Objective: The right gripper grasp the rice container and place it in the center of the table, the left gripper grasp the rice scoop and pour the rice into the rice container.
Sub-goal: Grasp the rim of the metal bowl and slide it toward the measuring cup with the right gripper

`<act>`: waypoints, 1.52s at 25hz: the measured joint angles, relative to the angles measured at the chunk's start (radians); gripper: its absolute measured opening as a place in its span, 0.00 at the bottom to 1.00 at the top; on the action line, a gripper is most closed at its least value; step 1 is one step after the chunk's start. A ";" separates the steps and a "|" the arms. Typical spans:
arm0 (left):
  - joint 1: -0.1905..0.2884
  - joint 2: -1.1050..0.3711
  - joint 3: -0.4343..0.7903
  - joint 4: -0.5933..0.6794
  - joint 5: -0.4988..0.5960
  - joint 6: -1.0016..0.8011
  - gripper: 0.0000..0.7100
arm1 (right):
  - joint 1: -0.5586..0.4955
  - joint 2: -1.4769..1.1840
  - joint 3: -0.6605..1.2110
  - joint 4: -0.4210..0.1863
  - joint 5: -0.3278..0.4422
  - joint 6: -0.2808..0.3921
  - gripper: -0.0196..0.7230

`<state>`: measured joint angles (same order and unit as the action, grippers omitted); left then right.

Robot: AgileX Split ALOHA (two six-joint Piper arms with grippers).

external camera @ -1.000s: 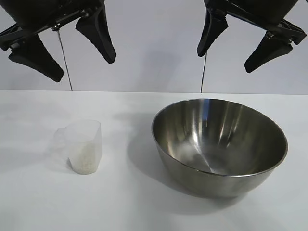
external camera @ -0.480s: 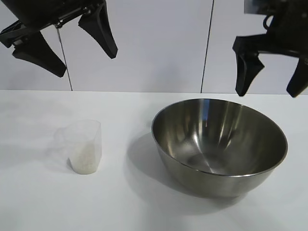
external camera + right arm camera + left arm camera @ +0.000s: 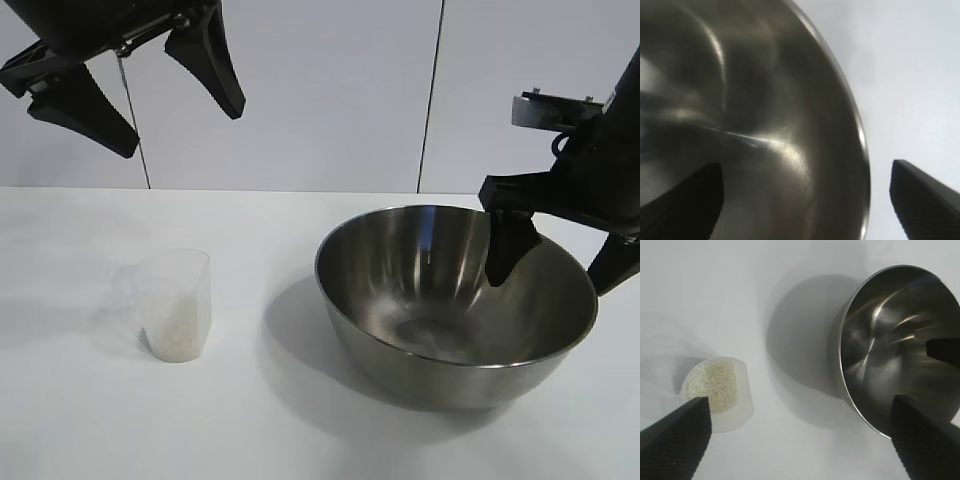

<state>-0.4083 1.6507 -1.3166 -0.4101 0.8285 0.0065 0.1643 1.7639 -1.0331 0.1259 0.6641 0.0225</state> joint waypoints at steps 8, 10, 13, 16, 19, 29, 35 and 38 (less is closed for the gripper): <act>0.000 0.000 0.000 0.000 0.000 0.000 0.98 | 0.000 0.058 0.003 0.037 -0.010 0.000 0.41; 0.000 0.000 0.000 0.001 0.000 0.000 0.98 | -0.001 0.058 0.003 0.037 -0.009 0.000 0.21; 0.000 0.000 0.000 0.002 0.000 0.000 0.98 | -0.001 0.058 0.003 0.040 -0.010 -0.007 0.07; 0.000 0.000 0.000 0.002 0.000 0.000 0.98 | -0.001 0.055 0.003 0.068 -0.012 -0.023 0.05; 0.000 0.000 0.000 0.002 0.000 0.000 0.98 | -0.004 0.039 0.003 0.116 -0.012 -0.057 0.04; 0.000 0.000 0.000 0.002 0.004 0.028 0.98 | -0.070 0.018 0.005 0.306 -0.006 -0.203 0.04; 0.000 0.000 0.000 0.002 0.035 0.045 0.98 | -0.038 0.018 -0.015 0.320 -0.012 -0.207 0.04; 0.000 0.000 0.000 0.002 0.036 0.049 0.98 | -0.004 0.023 -0.027 0.322 -0.022 -0.206 0.04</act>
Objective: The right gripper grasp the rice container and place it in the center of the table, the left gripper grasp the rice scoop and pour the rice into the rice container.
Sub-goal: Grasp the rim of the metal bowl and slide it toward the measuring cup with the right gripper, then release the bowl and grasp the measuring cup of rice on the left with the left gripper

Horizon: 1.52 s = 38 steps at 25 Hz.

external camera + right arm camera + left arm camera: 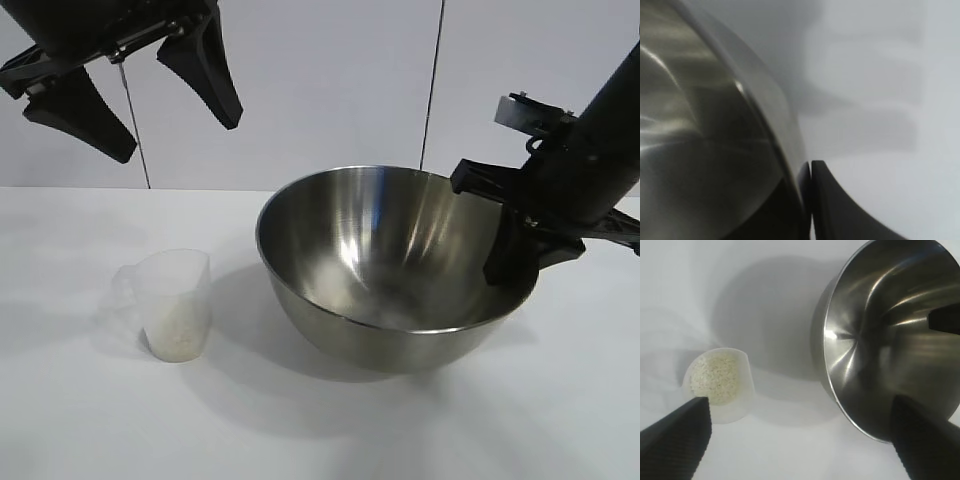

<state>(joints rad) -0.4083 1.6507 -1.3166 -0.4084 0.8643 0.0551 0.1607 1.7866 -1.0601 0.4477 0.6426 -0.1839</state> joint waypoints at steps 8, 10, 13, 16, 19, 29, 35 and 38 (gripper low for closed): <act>0.000 0.000 0.000 0.000 0.019 0.000 0.98 | 0.030 0.099 -0.054 0.006 -0.014 0.008 0.04; 0.000 0.000 0.000 0.000 0.021 0.005 0.98 | 0.030 0.102 -0.067 0.006 -0.014 0.008 0.04; 0.000 0.000 0.000 0.000 0.022 0.029 0.98 | 0.030 0.102 -0.082 0.006 -0.014 0.008 0.05; 0.000 0.000 0.000 0.000 0.025 0.084 0.98 | 0.030 0.102 -0.091 0.006 -0.007 0.008 0.15; 0.000 0.000 0.000 0.000 0.026 0.107 0.98 | 0.030 0.102 -0.094 0.016 -0.005 0.010 0.34; 0.000 0.000 0.000 0.000 0.030 0.182 0.98 | 0.030 0.041 -0.135 -0.037 0.078 0.056 0.89; 0.000 -0.041 0.000 0.001 -0.019 0.210 0.98 | 0.029 -0.065 -0.222 -0.194 0.180 0.184 0.95; 0.000 -0.105 0.000 0.001 -0.075 0.252 0.98 | 0.009 -0.116 -0.239 -0.193 0.206 0.189 0.95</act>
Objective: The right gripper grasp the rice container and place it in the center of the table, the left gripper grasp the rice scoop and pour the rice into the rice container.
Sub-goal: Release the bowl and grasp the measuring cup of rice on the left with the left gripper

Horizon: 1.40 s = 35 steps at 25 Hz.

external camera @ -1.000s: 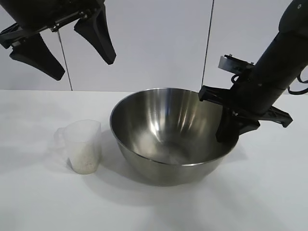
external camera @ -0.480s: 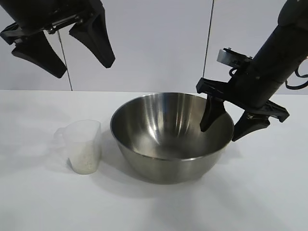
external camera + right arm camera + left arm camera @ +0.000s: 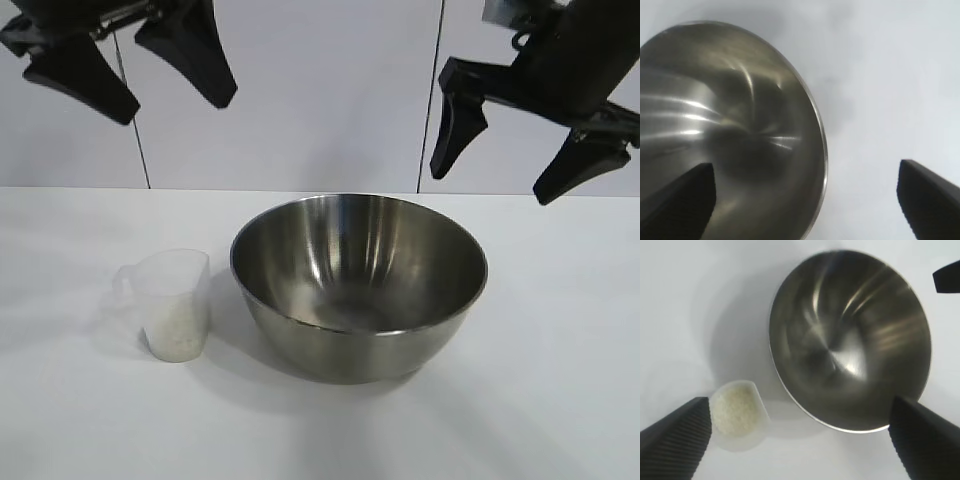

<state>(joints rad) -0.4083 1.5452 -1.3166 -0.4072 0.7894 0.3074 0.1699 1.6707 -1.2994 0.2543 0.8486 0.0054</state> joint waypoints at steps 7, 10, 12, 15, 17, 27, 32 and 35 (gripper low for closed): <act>0.000 -0.114 0.046 -0.009 -0.073 0.151 0.98 | -0.086 -0.049 -0.002 0.059 0.036 -0.032 0.95; 0.000 -0.182 0.160 -0.072 -0.205 0.241 0.98 | -0.093 -0.049 -0.002 0.064 0.062 -0.039 0.95; 0.000 -0.236 0.272 -0.159 -0.342 0.322 0.98 | -0.093 -0.049 -0.002 0.066 0.071 -0.043 0.95; 0.000 -0.312 0.435 -0.308 -0.577 0.462 0.98 | -0.095 -0.049 -0.002 0.072 0.072 -0.047 0.95; -0.001 -0.350 0.523 -0.375 -0.715 0.544 0.98 | -0.095 -0.050 -0.002 0.073 0.072 -0.048 0.95; -0.004 -0.370 0.634 -0.390 -1.005 0.588 0.98 | -0.095 -0.050 -0.002 0.077 0.071 -0.051 0.95; -0.004 -0.370 0.782 -0.132 -1.298 0.389 0.98 | -0.095 -0.050 -0.002 0.086 0.071 -0.051 0.95; -0.004 -0.370 0.911 0.045 -1.526 0.155 0.98 | -0.095 -0.050 -0.002 0.090 0.071 -0.051 0.95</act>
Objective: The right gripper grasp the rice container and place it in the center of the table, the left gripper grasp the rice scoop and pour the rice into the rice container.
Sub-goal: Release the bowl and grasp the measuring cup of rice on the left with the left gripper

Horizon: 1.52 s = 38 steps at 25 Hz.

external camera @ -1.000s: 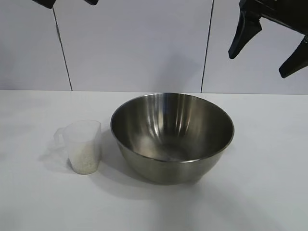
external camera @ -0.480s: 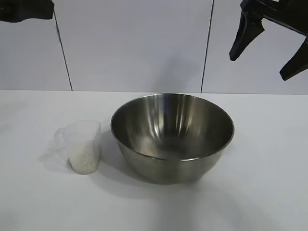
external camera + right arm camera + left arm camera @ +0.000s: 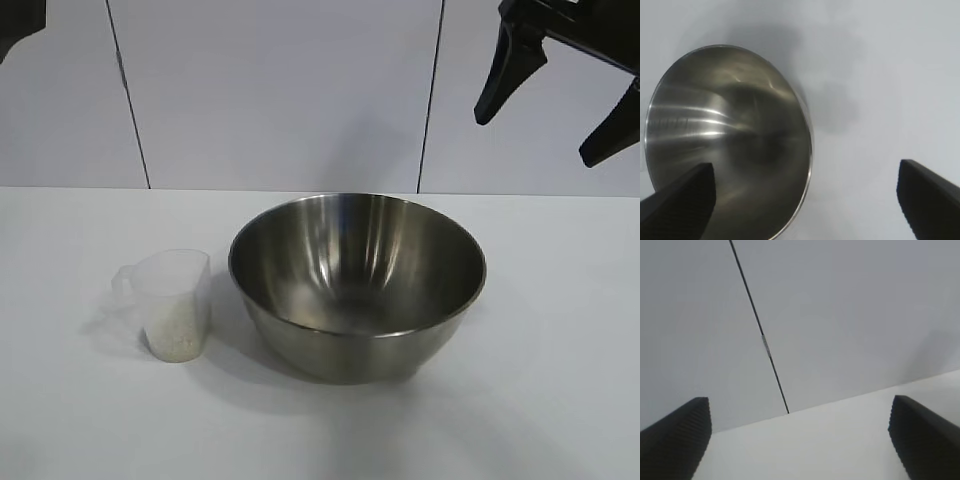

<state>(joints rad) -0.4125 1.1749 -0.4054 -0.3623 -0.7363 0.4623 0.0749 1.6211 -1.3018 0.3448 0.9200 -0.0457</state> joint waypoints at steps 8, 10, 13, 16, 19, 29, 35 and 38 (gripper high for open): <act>-0.001 0.016 0.253 0.172 -0.358 -0.277 0.98 | 0.000 0.000 0.000 0.003 0.002 0.000 0.95; -0.001 0.062 0.292 0.169 -0.386 -0.285 0.98 | 0.000 0.000 0.000 0.003 0.006 0.000 0.95; -0.001 0.170 0.337 0.187 -0.399 -0.286 0.98 | 0.000 0.000 0.000 0.003 0.013 0.000 0.95; -0.001 0.303 0.346 0.204 -0.400 -0.291 0.98 | 0.000 0.000 0.000 0.003 0.023 0.000 0.95; -0.001 0.434 0.346 0.215 -0.401 -0.292 0.98 | 0.000 0.000 0.000 0.003 0.025 0.000 0.95; -0.001 0.671 0.250 0.215 -0.409 -0.286 0.93 | 0.000 0.000 0.000 0.003 0.025 0.000 0.95; -0.001 0.750 0.168 0.215 -0.412 -0.275 0.93 | 0.000 0.000 0.000 0.003 0.025 0.000 0.95; -0.001 0.785 0.137 0.214 -0.415 -0.274 0.93 | 0.000 0.000 0.000 0.003 0.025 0.000 0.95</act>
<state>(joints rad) -0.4133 1.9596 -0.2680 -0.1481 -1.1514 0.1879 0.0749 1.6211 -1.3018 0.3478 0.9453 -0.0462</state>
